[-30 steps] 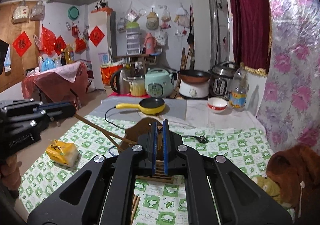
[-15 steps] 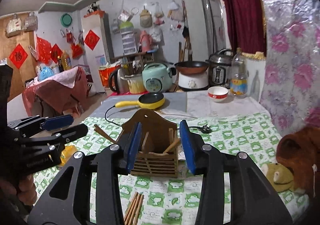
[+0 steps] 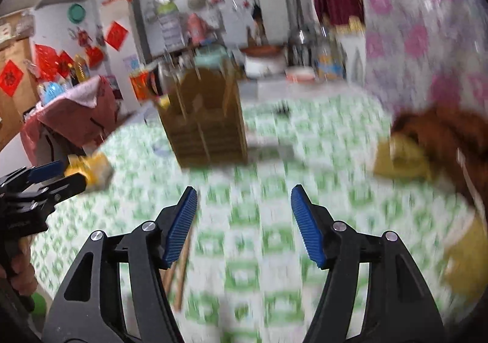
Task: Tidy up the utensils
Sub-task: 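Move both open tools back down to the remaining chopsticks, then close the right tool on a chopstick while the left tool grasps another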
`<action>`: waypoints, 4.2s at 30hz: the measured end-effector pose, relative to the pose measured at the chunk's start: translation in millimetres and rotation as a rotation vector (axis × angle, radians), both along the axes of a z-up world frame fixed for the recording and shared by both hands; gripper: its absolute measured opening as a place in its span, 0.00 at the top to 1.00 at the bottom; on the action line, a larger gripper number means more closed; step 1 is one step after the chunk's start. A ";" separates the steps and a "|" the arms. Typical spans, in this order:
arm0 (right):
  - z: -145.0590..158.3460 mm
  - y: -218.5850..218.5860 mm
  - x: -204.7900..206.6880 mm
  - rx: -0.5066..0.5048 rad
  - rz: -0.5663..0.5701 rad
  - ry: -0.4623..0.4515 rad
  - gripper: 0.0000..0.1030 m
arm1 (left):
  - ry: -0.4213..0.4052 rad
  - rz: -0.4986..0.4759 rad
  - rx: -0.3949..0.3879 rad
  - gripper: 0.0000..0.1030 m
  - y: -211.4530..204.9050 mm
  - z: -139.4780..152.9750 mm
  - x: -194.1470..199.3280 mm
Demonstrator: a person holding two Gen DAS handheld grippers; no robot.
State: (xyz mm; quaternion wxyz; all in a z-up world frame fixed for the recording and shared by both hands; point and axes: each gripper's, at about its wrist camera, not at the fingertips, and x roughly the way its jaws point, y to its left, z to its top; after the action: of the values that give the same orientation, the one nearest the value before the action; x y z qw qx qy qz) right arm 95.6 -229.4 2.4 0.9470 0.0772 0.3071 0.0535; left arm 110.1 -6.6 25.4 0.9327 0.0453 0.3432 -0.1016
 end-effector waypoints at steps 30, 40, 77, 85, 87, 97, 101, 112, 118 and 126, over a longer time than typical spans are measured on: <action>-76.7 46.3 -48.1 -0.101 0.114 0.162 0.38 | 0.258 0.043 -0.048 0.18 7.1 -99.6 -56.9; -86.3 57.0 -46.1 -0.124 0.135 0.189 0.38 | 0.282 0.063 -0.045 0.16 11.5 -109.1 -54.2; -98.8 81.4 -24.6 -0.229 0.114 0.202 0.39 | 0.304 0.076 -0.026 0.14 18.8 -116.7 -47.4; -91.8 90.8 -19.3 -0.149 0.181 0.200 0.39 | 0.303 0.097 -0.028 0.14 25.5 -116.1 -44.4; -92.7 97.6 -17.0 -0.151 0.194 0.205 0.39 | 0.292 0.104 -0.020 0.14 29.0 -113.8 -44.9; -94.0 110.0 -18.7 -0.213 0.199 0.191 0.38 | 0.297 0.171 -0.040 0.14 53.3 -111.7 -42.4; -94.4 120.1 -17.7 -0.238 0.221 0.193 0.38 | 0.284 0.175 -0.034 0.14 54.7 -107.8 -42.5; -79.9 93.7 -20.6 -0.119 0.211 0.152 0.38 | 0.273 0.163 -0.037 0.13 47.1 -102.7 -41.9; -90.6 65.3 -20.3 -0.115 0.147 0.185 0.38 | 0.285 0.094 -0.024 0.13 18.8 -111.4 -41.0; -101.0 73.5 -23.6 -0.170 0.168 0.202 0.51 | 0.309 0.074 -0.012 0.13 6.0 -121.5 -40.5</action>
State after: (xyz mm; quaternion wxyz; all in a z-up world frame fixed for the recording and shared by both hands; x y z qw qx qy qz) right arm 72.0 -155.9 -98.6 0.9066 -0.0242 0.4096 0.0985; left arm 69.6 -0.5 -96.0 0.8720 0.0107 0.4835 -0.0751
